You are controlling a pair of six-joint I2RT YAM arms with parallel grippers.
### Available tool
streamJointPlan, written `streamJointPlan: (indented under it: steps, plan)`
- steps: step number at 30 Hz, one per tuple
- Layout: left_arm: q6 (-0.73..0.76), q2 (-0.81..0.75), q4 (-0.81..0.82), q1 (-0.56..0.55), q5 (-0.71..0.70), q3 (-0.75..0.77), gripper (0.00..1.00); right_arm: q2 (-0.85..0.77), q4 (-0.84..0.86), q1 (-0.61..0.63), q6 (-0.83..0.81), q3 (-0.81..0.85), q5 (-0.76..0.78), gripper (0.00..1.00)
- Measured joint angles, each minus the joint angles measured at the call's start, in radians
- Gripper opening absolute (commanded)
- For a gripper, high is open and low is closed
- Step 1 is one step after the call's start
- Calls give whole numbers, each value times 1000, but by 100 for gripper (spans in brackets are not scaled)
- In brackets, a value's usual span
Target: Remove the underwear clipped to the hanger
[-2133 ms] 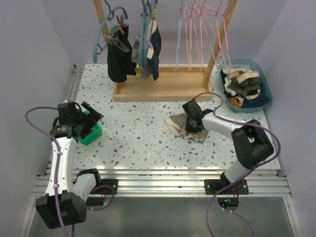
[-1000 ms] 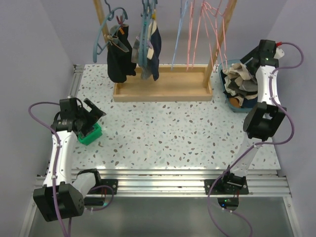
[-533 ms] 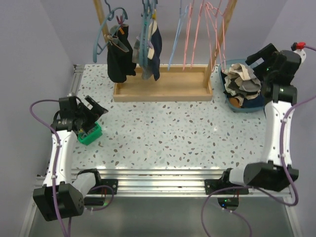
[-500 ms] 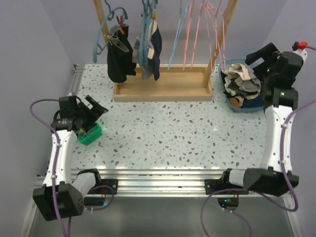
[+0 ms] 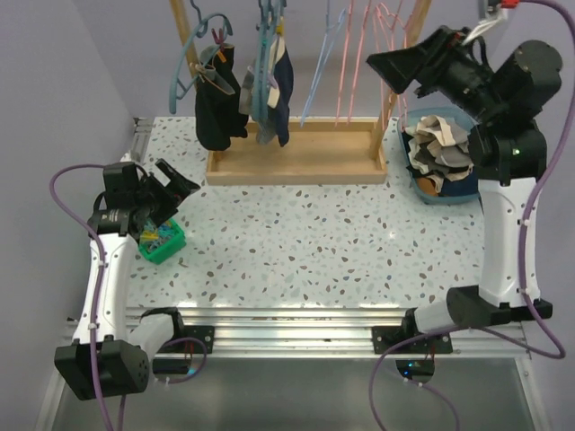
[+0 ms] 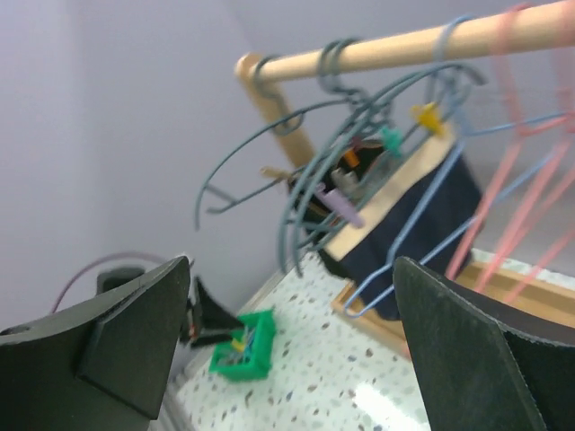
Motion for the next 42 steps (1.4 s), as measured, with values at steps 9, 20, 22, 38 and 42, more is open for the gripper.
streamJointPlan:
  steps: [9, 20, 22, 38, 42]
  plan:
    - [0, -65, 8, -4, 18, -36, 100, 257, -374, 380, -204, 319, 14, 98]
    - [-1, -113, 2, -4, 19, -57, 100, 332, -510, 661, -322, 270, 475, 89]
    - [-1, -123, 1, -4, 18, -59, 100, 328, -483, 661, -323, 213, 580, 88]
    - [-2, -150, -5, -4, 17, -66, 100, 452, -444, 659, -318, 248, 692, 88]
    - [-1, -148, -6, -4, 17, -76, 100, 496, -437, 660, -306, 299, 728, 88]
